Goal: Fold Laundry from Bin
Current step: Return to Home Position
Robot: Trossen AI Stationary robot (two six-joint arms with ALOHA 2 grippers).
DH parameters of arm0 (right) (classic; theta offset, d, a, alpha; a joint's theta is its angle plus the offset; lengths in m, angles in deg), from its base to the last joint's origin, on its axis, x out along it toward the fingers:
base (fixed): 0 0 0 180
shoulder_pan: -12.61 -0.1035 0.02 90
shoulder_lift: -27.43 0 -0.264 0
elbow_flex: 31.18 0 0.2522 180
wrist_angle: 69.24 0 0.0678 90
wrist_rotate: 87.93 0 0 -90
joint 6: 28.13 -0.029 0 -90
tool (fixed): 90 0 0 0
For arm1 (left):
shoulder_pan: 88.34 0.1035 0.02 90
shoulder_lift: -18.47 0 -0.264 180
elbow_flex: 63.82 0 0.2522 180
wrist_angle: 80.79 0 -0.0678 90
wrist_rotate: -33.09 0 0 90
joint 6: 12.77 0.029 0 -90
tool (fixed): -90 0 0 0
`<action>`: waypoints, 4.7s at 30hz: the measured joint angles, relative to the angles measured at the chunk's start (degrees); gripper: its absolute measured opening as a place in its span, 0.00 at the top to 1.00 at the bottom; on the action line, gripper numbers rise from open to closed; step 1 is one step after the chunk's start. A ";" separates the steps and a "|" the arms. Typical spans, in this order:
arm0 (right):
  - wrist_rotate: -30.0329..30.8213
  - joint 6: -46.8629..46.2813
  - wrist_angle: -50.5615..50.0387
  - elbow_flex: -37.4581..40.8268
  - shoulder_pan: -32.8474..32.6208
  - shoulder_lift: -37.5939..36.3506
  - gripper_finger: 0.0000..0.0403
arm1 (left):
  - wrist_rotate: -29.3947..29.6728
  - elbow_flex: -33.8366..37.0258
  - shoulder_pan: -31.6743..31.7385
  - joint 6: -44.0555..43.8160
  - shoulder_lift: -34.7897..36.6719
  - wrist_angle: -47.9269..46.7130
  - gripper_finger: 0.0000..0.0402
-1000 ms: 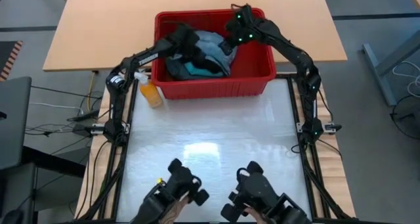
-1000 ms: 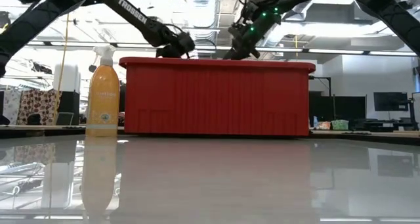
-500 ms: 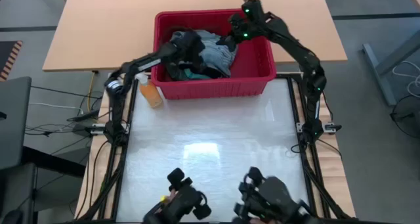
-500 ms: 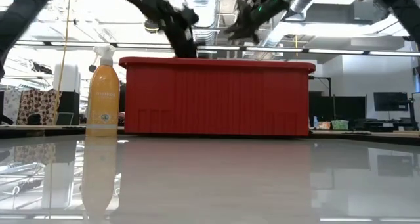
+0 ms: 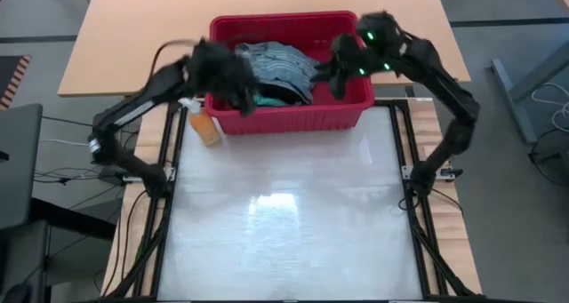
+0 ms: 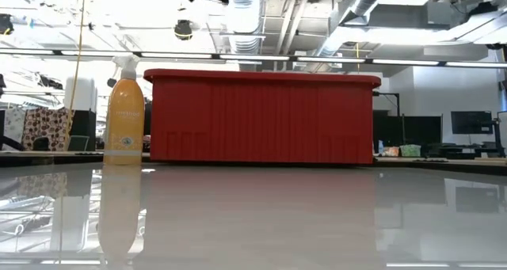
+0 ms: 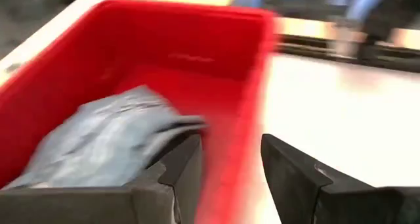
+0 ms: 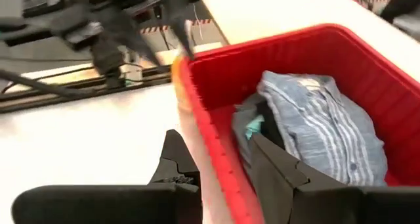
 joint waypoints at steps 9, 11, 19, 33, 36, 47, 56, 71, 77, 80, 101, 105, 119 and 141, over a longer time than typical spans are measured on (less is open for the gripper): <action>12.89 -4.81 17.04 32.50 -18.86 -19.32 0.71 | 15.40 37.78 -25.51 -8.48 25.20 24.95 0.64; 14.87 -7.54 24.31 42.51 -22.73 -24.23 0.71 | 15.96 47.52 -30.00 -10.33 29.77 34.90 0.64; 22.93 -15.99 49.80 74.05 -35.75 -36.81 0.71 | 16.80 71.77 -39.20 -13.59 38.96 60.72 0.64; 30.15 -13.67 71.81 93.92 -38.28 -38.62 0.75 | 17.51 85.12 -39.20 -12.87 39.77 69.72 0.64; 29.60 -13.11 68.79 93.79 -36.18 -41.07 0.82 | 15.52 87.30 -37.01 -12.01 42.85 69.71 0.64; 20.82 -8.96 70.82 100.34 -27.52 -49.15 0.98 | 10.05 96.23 -27.71 -14.80 61.02 69.36 0.64; 11.87 -18.68 87.09 119.32 -16.61 -56.00 1.00 | 7.35 96.43 -24.69 -15.59 69.19 61.02 0.64; 11.53 -20.71 74.71 123.91 -18.63 -71.82 1.00 | 7.07 96.43 -23.26 -19.29 73.40 51.88 0.64; 16.22 -18.97 67.83 123.93 -21.86 -78.38 1.00 | 8.93 97.24 -23.26 -20.49 79.11 47.24 0.64; 16.60 -17.23 66.39 123.93 -23.22 -80.01 1.00 | 8.79 99.10 -23.26 -21.27 82.08 46.90 0.64; 17.45 -17.51 64.19 123.98 -25.25 -80.90 1.00 | 7.51 99.18 -23.28 -19.79 83.73 45.72 0.64; 17.45 -17.52 64.21 123.98 -25.25 -80.90 1.00 | 7.51 99.20 -23.28 -19.89 83.73 45.70 0.64; 17.45 -17.58 64.21 124.00 -25.25 -80.90 1.00 | 7.58 99.29 -23.28 -19.92 83.73 45.71 0.64; 17.45 -17.58 64.21 124.02 -25.25 -80.90 1.00 | 7.59 99.33 -23.28 -19.92 83.73 45.72 0.64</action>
